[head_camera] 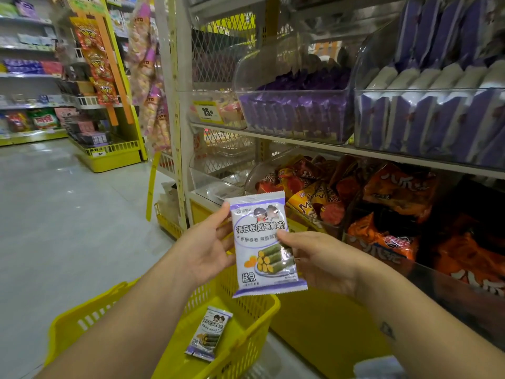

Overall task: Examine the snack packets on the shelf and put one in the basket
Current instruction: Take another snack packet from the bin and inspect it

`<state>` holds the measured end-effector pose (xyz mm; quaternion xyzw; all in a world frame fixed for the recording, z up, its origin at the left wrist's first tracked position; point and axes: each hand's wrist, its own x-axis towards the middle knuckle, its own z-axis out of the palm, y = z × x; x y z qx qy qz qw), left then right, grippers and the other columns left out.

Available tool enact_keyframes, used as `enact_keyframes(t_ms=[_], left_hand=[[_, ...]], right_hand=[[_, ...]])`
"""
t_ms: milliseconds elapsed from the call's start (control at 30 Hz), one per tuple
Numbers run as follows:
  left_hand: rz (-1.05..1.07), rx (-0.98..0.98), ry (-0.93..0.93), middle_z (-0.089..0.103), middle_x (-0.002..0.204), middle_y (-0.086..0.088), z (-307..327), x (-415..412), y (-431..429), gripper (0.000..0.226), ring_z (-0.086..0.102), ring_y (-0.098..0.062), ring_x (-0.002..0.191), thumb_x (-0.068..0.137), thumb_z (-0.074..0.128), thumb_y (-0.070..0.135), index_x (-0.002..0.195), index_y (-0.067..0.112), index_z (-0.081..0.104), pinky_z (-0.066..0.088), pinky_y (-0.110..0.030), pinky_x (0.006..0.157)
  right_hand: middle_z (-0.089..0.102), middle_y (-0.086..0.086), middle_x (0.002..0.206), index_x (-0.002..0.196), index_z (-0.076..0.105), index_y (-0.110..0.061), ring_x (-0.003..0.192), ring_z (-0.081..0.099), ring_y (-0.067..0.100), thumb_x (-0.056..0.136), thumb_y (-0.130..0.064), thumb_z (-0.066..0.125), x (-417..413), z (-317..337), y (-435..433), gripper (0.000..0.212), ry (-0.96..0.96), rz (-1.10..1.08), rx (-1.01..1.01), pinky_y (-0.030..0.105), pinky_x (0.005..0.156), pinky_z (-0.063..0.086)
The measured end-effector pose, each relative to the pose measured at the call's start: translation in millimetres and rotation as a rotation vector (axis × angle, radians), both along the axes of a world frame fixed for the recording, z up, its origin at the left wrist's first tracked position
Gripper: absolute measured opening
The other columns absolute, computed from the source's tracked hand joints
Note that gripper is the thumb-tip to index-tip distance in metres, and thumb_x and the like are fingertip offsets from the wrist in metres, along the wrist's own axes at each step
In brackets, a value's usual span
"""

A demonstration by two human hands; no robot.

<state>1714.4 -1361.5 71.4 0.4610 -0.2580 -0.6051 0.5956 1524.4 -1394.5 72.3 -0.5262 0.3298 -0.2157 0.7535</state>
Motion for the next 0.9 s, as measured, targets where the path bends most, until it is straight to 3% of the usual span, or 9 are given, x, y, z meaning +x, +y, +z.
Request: enact_keyframes(t_ms=[133,233,367,500,533,633,733,833,900], left_hand=[[-0.260,-0.049,-0.150,0.071,0.116,-0.009,-1.4,7.8,6.9,0.059,0.070,-0.023,0.102,0.075,0.070,0.025,0.131,0.022,0.055,0.060,-0.039,0.069],[-0.335,-0.116,-0.252,0.070,0.117,-0.009,-7.1,4.5,7.8,0.071,0.069,-0.025,0.104,0.074,0.072,0.008,0.137,0.025,0.046,0.059,-0.033,0.073],[-0.249,-0.261,-0.328,0.070,0.118,-0.004,-9.4,-1.1,3.6,0.063,0.070,-0.021,0.103,0.080,0.067,-0.004,0.134,0.025,0.051,0.058,-0.026,0.074],[-0.063,-0.455,-0.826,0.058,0.131,0.008,-7.1,-8.4,3.7,0.060,0.061,0.001,0.110,0.088,0.065,0.001,0.133,0.037,0.050,0.053,-0.015,0.081],[-0.037,-0.501,-0.879,0.057,0.132,0.011,-7.9,-12.1,3.5,0.057,0.058,0.006,0.111,0.090,0.064,0.006,0.132,0.041,0.049,0.050,-0.012,0.084],[-0.104,-0.517,-0.720,0.059,0.129,0.019,-9.7,-23.7,2.9,0.054,0.058,0.007,0.113,0.091,0.060,0.033,0.139,0.043,0.037,0.048,-0.014,0.092],[-0.161,-0.458,-0.510,0.058,0.131,0.016,-10.9,-26.7,0.3,0.077,0.059,0.001,0.115,0.078,0.062,0.057,0.147,0.037,0.033,0.049,-0.025,0.098],[-0.201,-0.443,-0.448,0.066,0.125,0.006,-10.8,-25.7,1.0,0.058,0.062,-0.010,0.115,0.083,0.061,0.050,0.137,0.036,0.045,0.047,-0.037,0.100],[-0.254,-0.438,-0.333,0.068,0.123,0.004,-10.8,-24.6,1.6,0.045,0.063,-0.014,0.115,0.086,0.057,0.035,0.130,0.032,0.050,0.053,-0.034,0.094]], right_hand=[[0.070,0.020,0.108,0.111,0.064,0.000,0.099,0.068,0.029,0.098,-0.028,0.045,-1.5,0.4,-5.3,0.036,-0.070,-0.140,0.030,0.045,0.088,0.055],[0.070,0.020,0.109,0.112,0.063,-0.001,0.100,0.069,0.030,0.100,-0.028,0.040,-1.2,0.4,-8.2,0.038,-0.126,-0.208,0.034,0.040,0.081,0.058],[0.069,0.021,0.110,0.112,0.064,-0.001,0.099,0.069,0.031,0.100,-0.029,0.041,-0.4,-0.1,-10.1,0.038,-0.220,-0.249,0.027,0.040,0.081,0.059],[0.070,0.013,0.113,0.120,0.061,-0.010,0.104,0.068,0.028,0.090,-0.038,0.052,3.9,0.1,-6.9,0.042,-0.177,-0.318,-0.246,0.047,0.094,0.052],[0.071,0.010,0.113,0.120,0.060,-0.015,0.103,0.068,0.025,0.087,-0.040,0.053,5.2,0.2,-4.9,0.042,-0.158,-0.324,-0.334,0.047,0.094,0.052],[0.068,-0.001,0.121,0.129,0.054,-0.025,0.108,0.066,0.019,0.094,-0.039,0.046,8.9,-0.1,2.5,0.039,-0.154,-0.254,-0.476,0.045,0.093,0.053],[0.061,-0.008,0.131,0.140,0.043,-0.035,0.118,0.059,0.010,0.098,-0.040,0.039,10.3,-3.6,4.2,0.043,-0.099,-0.184,-0.561,0.039,0.095,0.052],[0.066,-0.013,0.117,0.135,0.044,-0.044,0.110,0.062,0.002,0.098,-0.029,0.048,13.2,-7.4,2.0,0.040,-0.022,-0.230,-0.642,0.027,0.087,0.052],[0.065,-0.009,0.114,0.128,0.045,-0.046,0.108,0.063,0.009,0.094,-0.021,0.056,13.2,-8.1,-1.5,0.043,-0.045,-0.287,-0.634,0.031,0.085,0.056]])
